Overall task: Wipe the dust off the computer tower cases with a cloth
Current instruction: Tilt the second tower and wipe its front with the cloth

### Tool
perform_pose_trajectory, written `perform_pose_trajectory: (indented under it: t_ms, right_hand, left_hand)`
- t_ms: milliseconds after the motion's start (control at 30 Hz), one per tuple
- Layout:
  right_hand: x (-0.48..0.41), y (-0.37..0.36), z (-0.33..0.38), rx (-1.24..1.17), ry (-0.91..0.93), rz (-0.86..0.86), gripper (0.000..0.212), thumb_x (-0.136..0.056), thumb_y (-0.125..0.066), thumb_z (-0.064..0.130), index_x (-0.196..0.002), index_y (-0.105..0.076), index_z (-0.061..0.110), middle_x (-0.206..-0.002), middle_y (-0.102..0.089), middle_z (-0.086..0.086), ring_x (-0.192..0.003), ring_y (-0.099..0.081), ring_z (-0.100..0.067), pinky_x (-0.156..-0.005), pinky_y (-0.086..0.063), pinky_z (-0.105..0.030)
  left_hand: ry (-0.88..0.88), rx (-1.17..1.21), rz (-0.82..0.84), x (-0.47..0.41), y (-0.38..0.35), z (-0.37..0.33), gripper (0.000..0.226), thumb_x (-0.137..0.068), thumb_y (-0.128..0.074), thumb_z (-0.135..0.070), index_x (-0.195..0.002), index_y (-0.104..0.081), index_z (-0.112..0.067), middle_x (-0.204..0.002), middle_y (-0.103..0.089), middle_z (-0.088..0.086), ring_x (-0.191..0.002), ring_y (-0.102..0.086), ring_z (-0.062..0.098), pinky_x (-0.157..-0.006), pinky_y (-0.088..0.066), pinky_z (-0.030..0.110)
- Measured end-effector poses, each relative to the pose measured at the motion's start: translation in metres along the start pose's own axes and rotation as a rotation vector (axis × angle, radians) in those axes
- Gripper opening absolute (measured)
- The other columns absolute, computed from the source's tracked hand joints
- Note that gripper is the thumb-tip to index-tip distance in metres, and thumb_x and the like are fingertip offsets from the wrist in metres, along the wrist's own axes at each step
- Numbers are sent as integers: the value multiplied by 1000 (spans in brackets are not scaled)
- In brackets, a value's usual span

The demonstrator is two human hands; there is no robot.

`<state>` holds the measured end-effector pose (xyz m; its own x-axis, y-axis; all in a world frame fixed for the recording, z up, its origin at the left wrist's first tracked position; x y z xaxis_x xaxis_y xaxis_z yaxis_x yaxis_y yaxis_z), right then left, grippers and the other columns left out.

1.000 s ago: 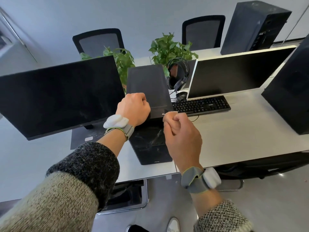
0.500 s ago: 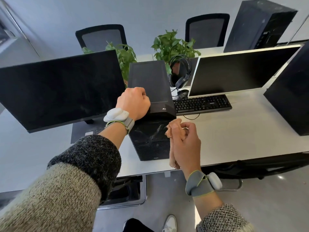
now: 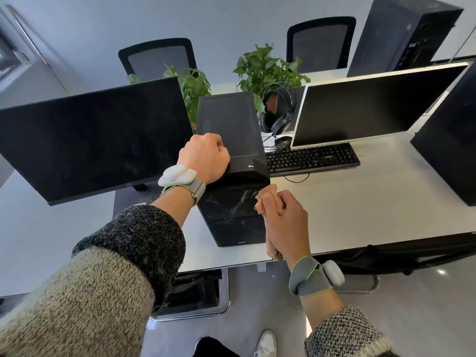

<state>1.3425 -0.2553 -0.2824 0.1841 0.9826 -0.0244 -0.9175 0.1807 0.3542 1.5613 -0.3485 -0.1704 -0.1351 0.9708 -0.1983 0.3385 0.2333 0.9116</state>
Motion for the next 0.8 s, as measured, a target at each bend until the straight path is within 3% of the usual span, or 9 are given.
perform_pose_trajectory:
  t_ms: [133, 333, 467, 633, 800]
  right_hand:
    - [2, -3, -26, 60, -82, 46, 31, -103, -60, 37, -80, -61, 16, -71, -64, 1, -66, -58, -14, -54, -42, -16]
    - [2, 2, 4, 9, 19, -53, 28, -101, -66, 32, -78, -57, 19, -65, -59, 7, -62, -55, -4, -55, -41, -13]
    - [2, -6, -17, 81, -40, -22, 27, -100, -66, 34, -80, -55, 20, -68, -59, 8, -60, -55, -7, -54, -41, -12]
    - [3, 2, 7, 30, 44, -74, 30, -101, -67, 32, -76, -56, 19, -63, -55, 9, -61, -53, -5, -54, -40, -13]
    - [-2, -4, -6, -31, -42, -49, 35, -98, -68, 33, -71, -53, 17, -63, -53, 4, -60, -46, -10, -56, -39, -22]
  left_hand:
    - [6, -3, 10, 0, -2, 0, 22, -92, -48, -25, -86, -69, -21, -82, -64, 3, -73, -61, 31, -65, -49, 36]
    - [8, 0, 17, -1, -2, 0, 22, -93, -49, -25, -88, -70, -21, -82, -63, 2, -74, -60, 31, -65, -47, 36]
    - [19, -8, 14, 0, 0, 2, 22, -92, -49, -25, -87, -70, -20, -82, -62, 3, -76, -60, 34, -68, -51, 39]
    - [15, -2, 14, 1, 1, 0, 22, -92, -49, -26, -87, -70, -21, -83, -64, 3, -76, -62, 33, -71, -56, 41]
    - [13, 0, 13, 2, 2, 0, 22, -93, -49, -26, -88, -70, -21, -81, -64, 2, -75, -62, 32, -70, -56, 41]
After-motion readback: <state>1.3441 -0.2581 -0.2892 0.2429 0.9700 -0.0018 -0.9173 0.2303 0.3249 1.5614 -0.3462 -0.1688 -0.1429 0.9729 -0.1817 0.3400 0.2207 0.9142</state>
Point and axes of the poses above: each hand's wrist, its own x-axis away from the middle knuckle, its own y-axis out of the back of the hand, z = x × y, the point moved 10 cm from there along -x, towards the middle knuckle
